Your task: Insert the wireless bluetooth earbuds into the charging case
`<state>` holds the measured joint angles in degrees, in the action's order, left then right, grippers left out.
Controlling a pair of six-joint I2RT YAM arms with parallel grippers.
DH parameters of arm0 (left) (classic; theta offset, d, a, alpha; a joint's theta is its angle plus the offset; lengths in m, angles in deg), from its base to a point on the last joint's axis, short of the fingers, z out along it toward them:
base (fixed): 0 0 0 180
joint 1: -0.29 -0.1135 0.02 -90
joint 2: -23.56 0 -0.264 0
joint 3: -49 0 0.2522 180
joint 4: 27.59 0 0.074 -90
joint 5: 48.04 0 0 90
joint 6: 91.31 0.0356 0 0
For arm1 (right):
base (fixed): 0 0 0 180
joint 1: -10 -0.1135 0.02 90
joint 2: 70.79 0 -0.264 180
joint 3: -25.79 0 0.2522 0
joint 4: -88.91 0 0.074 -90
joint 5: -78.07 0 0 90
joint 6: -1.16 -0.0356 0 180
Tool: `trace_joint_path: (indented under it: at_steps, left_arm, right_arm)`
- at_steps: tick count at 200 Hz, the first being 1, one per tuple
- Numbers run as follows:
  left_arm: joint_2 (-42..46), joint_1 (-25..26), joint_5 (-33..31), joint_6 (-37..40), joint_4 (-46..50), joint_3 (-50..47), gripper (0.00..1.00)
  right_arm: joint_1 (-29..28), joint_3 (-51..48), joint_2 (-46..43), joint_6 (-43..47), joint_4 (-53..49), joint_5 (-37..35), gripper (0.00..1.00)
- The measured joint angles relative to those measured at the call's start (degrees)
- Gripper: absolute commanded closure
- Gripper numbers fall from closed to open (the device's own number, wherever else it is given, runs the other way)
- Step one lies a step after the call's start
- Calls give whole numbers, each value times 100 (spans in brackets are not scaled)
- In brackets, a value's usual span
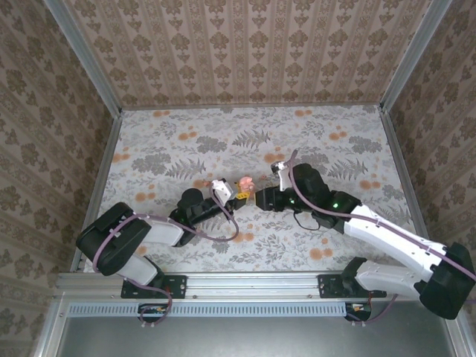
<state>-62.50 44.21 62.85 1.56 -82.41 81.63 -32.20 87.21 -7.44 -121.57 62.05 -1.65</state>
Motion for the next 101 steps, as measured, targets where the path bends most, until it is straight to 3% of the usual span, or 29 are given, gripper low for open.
trace_joint_path:
  at_steps: [101]
  left_arm:
    - [109,4,-81,22,2,-28,86]
  right_arm:
    - [-9,575,844,-223,13,-310,53]
